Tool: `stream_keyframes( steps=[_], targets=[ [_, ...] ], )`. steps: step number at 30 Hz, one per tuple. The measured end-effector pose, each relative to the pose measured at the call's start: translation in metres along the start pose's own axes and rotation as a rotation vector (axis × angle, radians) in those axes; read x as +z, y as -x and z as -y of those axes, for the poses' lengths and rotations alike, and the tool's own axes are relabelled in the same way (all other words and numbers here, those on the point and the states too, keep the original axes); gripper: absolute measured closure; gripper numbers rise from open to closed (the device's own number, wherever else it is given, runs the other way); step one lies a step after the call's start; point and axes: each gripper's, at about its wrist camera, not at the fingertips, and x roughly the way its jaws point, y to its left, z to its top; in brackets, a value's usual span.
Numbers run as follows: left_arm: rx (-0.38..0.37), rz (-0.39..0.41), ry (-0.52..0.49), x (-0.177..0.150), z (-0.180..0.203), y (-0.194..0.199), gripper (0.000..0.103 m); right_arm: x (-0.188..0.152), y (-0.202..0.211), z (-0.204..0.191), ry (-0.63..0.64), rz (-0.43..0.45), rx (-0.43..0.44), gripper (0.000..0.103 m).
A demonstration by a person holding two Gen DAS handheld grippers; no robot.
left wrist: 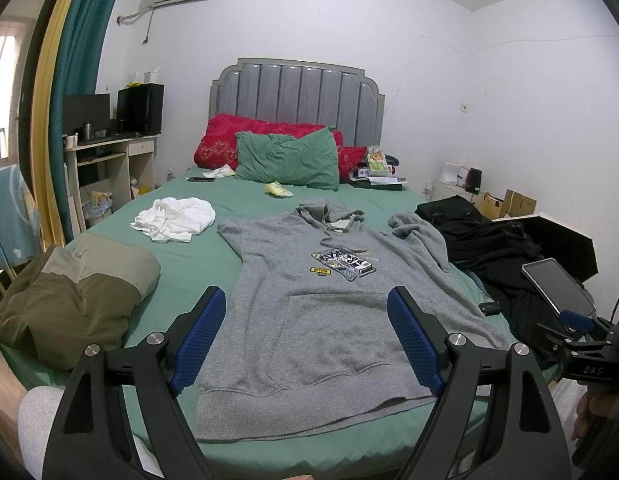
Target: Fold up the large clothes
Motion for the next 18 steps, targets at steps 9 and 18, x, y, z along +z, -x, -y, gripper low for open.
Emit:
stream_keyframes(
  steps=[9,18],
  targets=[
    [-0.013,-0.004,0.003,0.006,0.008,0.004,0.018,0.0,0.0,0.0,-0.001,0.0,0.0,0.001],
    [-0.013,-0.005,0.003,0.009,0.009,0.004,0.018,0.0,0.0,0.0,-0.001,-0.001,0.001,0.001]
  ],
)
